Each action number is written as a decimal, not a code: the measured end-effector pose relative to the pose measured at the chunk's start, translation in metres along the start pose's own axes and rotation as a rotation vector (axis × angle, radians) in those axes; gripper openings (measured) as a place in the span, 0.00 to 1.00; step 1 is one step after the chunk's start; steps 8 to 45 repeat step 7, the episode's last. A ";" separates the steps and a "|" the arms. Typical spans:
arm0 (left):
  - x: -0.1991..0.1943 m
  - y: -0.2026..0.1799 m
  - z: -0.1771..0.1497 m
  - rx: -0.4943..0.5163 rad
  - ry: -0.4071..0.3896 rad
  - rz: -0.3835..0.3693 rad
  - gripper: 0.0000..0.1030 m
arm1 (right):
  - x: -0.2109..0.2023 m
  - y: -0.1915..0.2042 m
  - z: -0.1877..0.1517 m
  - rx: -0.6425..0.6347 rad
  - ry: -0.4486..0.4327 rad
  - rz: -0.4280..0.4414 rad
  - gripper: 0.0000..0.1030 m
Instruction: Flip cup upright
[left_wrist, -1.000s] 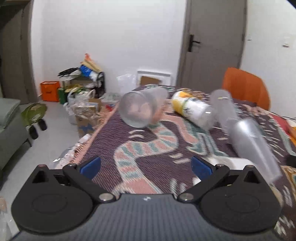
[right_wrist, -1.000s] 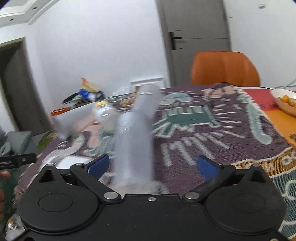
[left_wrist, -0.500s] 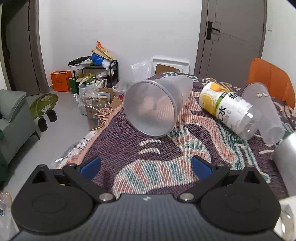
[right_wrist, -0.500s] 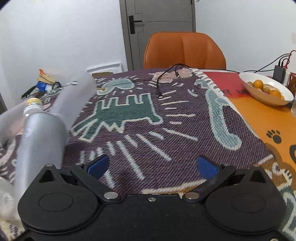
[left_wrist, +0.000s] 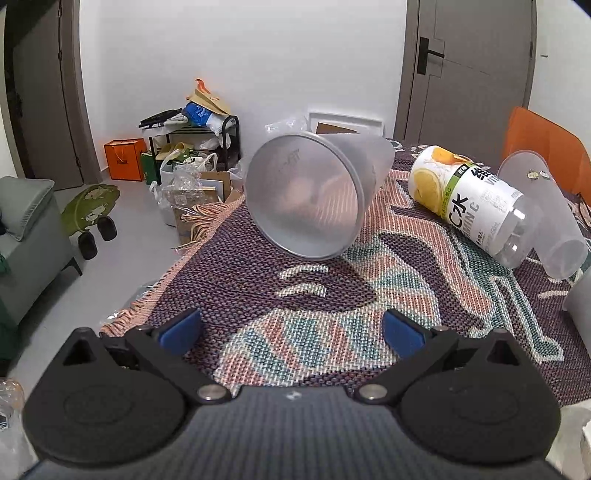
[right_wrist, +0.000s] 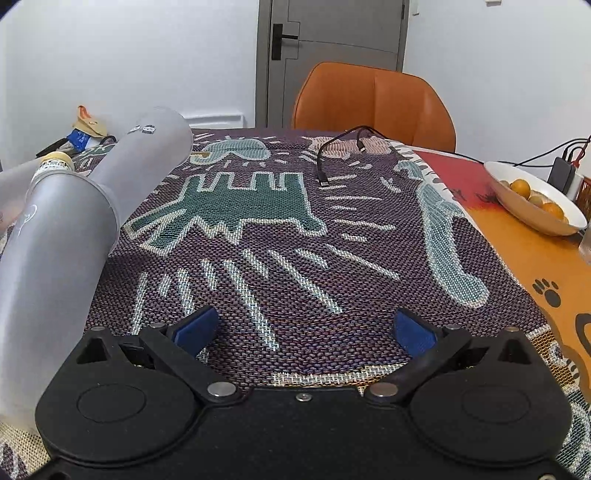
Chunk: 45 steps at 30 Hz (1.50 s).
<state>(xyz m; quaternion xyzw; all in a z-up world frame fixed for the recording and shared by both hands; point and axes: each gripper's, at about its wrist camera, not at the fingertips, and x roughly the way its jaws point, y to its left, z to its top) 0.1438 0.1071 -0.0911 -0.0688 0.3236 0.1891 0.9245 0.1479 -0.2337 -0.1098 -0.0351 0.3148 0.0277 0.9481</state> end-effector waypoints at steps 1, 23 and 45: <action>-0.001 0.000 0.000 0.000 0.000 0.001 1.00 | 0.000 0.001 0.001 -0.003 -0.001 -0.002 1.00; -0.006 0.005 -0.002 -0.016 -0.006 -0.020 1.00 | 0.001 0.002 0.001 -0.011 -0.005 -0.009 1.00; -0.006 0.005 -0.002 -0.016 -0.006 -0.020 1.00 | 0.001 0.002 0.001 -0.011 -0.005 -0.009 1.00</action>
